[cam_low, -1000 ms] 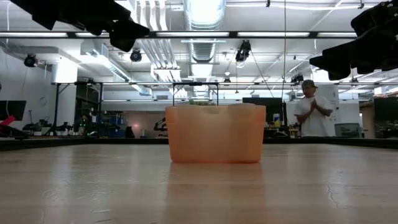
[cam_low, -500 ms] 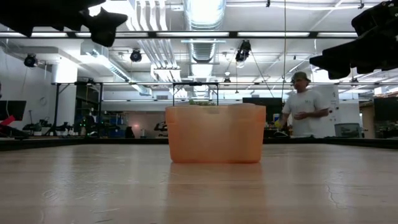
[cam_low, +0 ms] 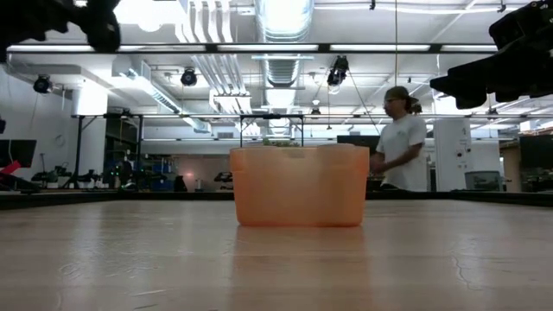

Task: Pick and place pill bottles into a basket
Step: Return to Home Position

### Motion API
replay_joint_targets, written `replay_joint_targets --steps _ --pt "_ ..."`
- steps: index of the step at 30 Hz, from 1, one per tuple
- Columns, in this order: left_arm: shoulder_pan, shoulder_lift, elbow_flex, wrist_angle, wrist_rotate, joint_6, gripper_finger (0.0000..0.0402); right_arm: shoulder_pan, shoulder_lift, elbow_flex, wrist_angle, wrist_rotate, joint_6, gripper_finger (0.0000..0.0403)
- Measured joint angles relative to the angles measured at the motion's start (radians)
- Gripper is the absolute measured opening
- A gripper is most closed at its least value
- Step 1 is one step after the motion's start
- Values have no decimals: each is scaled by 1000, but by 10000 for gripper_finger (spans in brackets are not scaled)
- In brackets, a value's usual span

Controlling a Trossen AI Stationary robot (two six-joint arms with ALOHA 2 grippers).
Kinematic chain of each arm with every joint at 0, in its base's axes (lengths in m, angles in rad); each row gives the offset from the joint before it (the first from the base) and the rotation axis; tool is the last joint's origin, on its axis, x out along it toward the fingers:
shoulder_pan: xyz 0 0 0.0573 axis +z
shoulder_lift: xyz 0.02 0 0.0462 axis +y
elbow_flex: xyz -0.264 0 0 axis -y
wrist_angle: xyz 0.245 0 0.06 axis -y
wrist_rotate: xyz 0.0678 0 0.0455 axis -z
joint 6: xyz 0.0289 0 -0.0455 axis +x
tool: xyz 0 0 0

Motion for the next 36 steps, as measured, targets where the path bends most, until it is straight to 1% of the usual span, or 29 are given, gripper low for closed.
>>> replay_joint_targets --steps 5,6,8,10,12,13,15,20,24,27,31,36 --pt "0 -192 -66 8 4 3 245 0 0 0 0 0 -1 210" --pt "0 -199 -78 16 3 1 245 0 0 0 1 1 -1 210" --pt "0 -170 -89 16 15 6 245 0 -1 0 3 0 -2 210" --pt "0 -160 -85 88 15 26 245 0 -3 0 11 1 -2 210" --pt "0 -132 -115 146 2 36 245 0 -4 0 11 1 -1 210" --pt "0 -133 -130 183 -15 40 245 0 -4 0 12 1 -1 210" --pt "0 -157 -170 204 -49 44 245 0 0 0 28 2 0 210" --pt "0 -177 -251 339 -181 28 245 0 -1 0 69 1 11 210" --pt "0 -152 -252 324 -221 39 245 0 -2 0 89 3 19 210" --pt "0 -155 -252 305 -221 53 245 0 -1 0 118 3 42 210" --pt "0 -149 -252 303 -221 53 245 0 -1 0 120 2 29 210" --pt "0 -133 -252 274 -221 53 245 0 1 0 53 0 -27 210"
